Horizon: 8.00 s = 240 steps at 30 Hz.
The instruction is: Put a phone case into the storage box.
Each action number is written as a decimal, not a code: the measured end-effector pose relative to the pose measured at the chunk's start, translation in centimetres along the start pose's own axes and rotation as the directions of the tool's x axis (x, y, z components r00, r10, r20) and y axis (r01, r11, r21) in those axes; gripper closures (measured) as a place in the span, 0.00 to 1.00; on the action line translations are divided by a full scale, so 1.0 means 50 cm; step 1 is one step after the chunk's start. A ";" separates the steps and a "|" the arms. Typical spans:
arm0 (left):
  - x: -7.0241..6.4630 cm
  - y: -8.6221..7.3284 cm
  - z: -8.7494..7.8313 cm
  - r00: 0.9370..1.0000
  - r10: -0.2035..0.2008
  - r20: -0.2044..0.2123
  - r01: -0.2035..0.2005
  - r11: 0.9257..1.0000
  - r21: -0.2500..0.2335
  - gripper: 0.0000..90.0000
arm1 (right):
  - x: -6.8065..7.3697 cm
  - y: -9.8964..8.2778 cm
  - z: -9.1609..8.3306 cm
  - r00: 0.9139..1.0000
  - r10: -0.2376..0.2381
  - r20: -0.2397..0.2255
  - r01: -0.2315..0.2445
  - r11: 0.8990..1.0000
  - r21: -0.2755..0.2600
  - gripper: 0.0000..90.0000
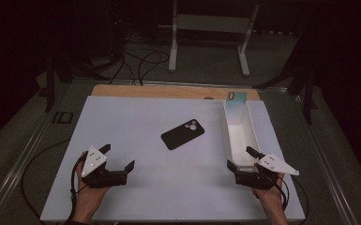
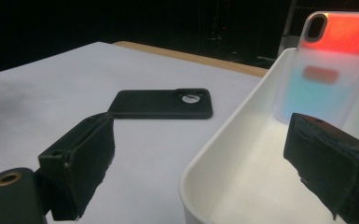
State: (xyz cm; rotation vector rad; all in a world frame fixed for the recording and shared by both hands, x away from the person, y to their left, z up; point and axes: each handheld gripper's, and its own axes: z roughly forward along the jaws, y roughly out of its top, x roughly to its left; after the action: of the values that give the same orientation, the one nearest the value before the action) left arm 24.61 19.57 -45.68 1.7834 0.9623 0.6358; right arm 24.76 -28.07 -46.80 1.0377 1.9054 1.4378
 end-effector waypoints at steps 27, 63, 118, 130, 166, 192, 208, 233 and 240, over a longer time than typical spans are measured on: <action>0.004 0.082 0.171 0.995 0.058 0.086 -0.067 0.991 0.113 0.00 | -0.005 -0.003 -0.002 0.999 0.029 -0.017 -0.029 1.000 -0.007 0.10; -0.027 0.069 0.402 0.987 -0.001 0.161 -0.043 0.961 0.274 0.00 | -0.002 -0.003 0.000 0.999 0.042 -0.031 -0.043 0.999 -0.010 0.10; -0.046 0.009 0.349 0.986 0.059 0.157 -0.131 0.856 0.501 0.14 | -0.005 -0.005 -0.002 0.998 0.051 -0.027 -0.052 0.999 -0.010 0.10; -0.021 -0.053 0.204 0.996 0.031 0.086 -0.069 0.869 0.490 0.14 | 0.001 -0.004 0.002 0.998 0.048 -0.031 -0.049 0.999 -0.006 0.10; 0.028 -0.016 -0.062 0.999 0.023 -0.033 -0.022 1.000 0.013 0.00 | 0.015 0.006 -0.003 0.999 0.007 -0.053 -0.007 1.000 -0.011 0.10; 0.027 0.011 0.059 0.998 0.035 0.043 -0.045 0.960 0.276 0.00 | 0.013 0.005 -0.004 0.999 0.006 -0.047 -0.007 1.000 -0.015 0.10; 0.008 0.001 0.189 0.993 0.037 0.114 -0.088 0.870 0.484 0.01 | 0.010 0.005 -0.004 0.999 0.011 -0.045 -0.011 1.000 -0.007 0.10; -0.012 -0.023 0.251 0.989 0.044 0.142 -0.119 0.810 0.575 0.07 | 0.008 0.005 -0.003 0.999 0.013 -0.042 -0.013 1.000 -0.002 0.10; -0.010 -0.020 0.248 0.988 0.043 0.146 -0.121 0.807 0.578 0.16 | 0.012 0.005 -0.002 0.999 0.011 -0.046 -0.011 1.000 0.004 0.10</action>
State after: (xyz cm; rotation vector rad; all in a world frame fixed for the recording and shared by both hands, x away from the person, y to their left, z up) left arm 33.55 13.08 -51.42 2.3930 1.0707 0.2747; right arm 24.44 -27.60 -46.50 1.0267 1.9380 1.4766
